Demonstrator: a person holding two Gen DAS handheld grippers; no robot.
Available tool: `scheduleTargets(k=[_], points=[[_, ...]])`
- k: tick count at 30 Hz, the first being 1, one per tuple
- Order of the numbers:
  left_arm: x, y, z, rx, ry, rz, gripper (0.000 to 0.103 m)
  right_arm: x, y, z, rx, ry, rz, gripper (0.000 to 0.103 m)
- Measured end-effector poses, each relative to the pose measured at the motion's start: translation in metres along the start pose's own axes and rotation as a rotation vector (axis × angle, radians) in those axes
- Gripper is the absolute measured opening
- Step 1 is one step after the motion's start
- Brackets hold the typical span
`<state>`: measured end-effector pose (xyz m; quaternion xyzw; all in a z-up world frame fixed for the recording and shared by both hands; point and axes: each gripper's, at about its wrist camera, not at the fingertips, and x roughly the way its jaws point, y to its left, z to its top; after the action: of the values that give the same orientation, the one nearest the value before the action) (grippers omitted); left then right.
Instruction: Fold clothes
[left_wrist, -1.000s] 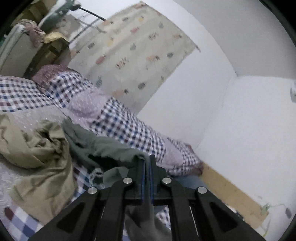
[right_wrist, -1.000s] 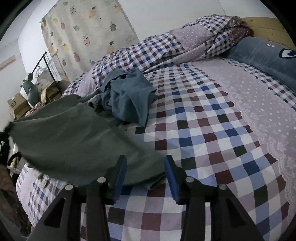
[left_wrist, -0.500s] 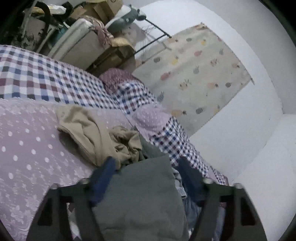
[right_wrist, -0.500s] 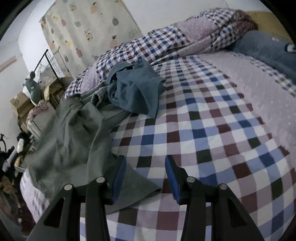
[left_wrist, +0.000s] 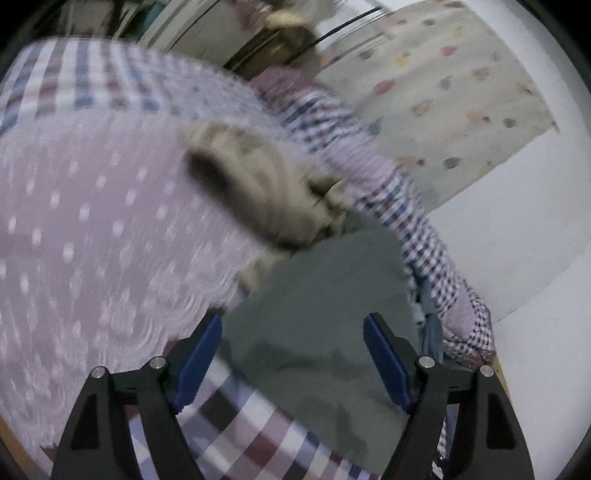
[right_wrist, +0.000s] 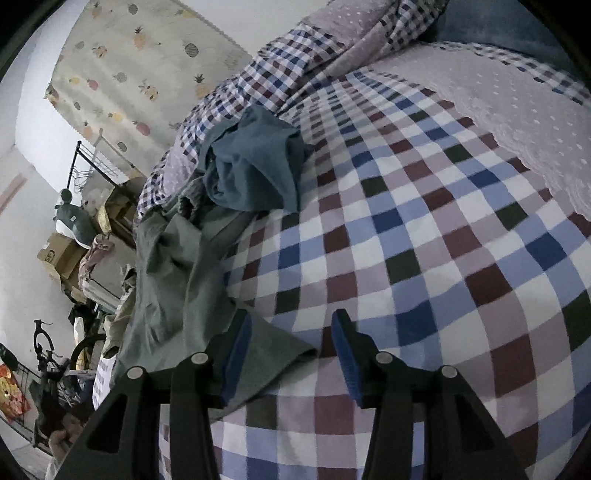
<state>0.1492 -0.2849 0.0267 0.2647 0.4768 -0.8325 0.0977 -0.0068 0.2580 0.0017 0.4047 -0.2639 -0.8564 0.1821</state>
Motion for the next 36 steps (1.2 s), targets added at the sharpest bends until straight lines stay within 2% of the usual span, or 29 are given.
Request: scheduleTargets(k=[3, 7, 10, 12, 13, 14, 16, 19, 22, 25, 30, 36], points=[[0.013, 0.002, -0.007, 0.011, 0.059, 0.042, 0.082, 0.002, 0.004, -0.001, -0.004, 0.001, 0.007, 0.049], [0.022, -0.007, -0.011, 0.1, 0.06, 0.108, 0.082, 0.004, 0.006, -0.001, -0.004, 0.002, 0.008, 0.049], [0.028, -0.01, -0.012, 0.13, 0.061, 0.118, 0.082, 0.003, 0.006, -0.001, -0.002, -0.001, 0.003, 0.049], [0.034, -0.007, -0.01, 0.108, 0.088, 0.09, 0.066, 0.002, 0.004, 0.0, 0.005, -0.004, -0.001, 0.049], [0.038, -0.003, -0.006, 0.093, 0.1, 0.083, 0.038, 0.001, 0.002, 0.0, 0.011, -0.005, -0.002, 0.049], [0.042, 0.0, -0.004, 0.07, 0.12, 0.064, 0.015, 0.0, 0.0, 0.001, 0.021, -0.006, -0.002, 0.049], [0.045, 0.005, -0.004, 0.017, 0.136, 0.015, 0.008, -0.003, -0.004, 0.002, 0.035, -0.008, -0.002, 0.049], [0.032, 0.006, -0.002, -0.038, 0.065, -0.071, 0.005, -0.008, -0.006, 0.003, 0.041, -0.008, 0.008, 0.05], [0.003, -0.004, 0.005, -0.022, -0.067, -0.138, 0.004, -0.014, -0.007, 0.003, 0.053, -0.004, 0.031, 0.052], [-0.025, -0.005, 0.013, -0.018, -0.195, -0.163, 0.004, -0.015, -0.009, 0.0, 0.074, 0.012, 0.057, 0.053], [-0.052, 0.012, 0.022, -0.048, -0.329, -0.042, 0.004, -0.011, -0.006, -0.004, 0.077, 0.043, 0.066, 0.054], [-0.066, 0.03, 0.026, -0.086, -0.394, 0.06, 0.003, 0.007, 0.015, -0.016, 0.028, 0.101, 0.096, 0.054]])
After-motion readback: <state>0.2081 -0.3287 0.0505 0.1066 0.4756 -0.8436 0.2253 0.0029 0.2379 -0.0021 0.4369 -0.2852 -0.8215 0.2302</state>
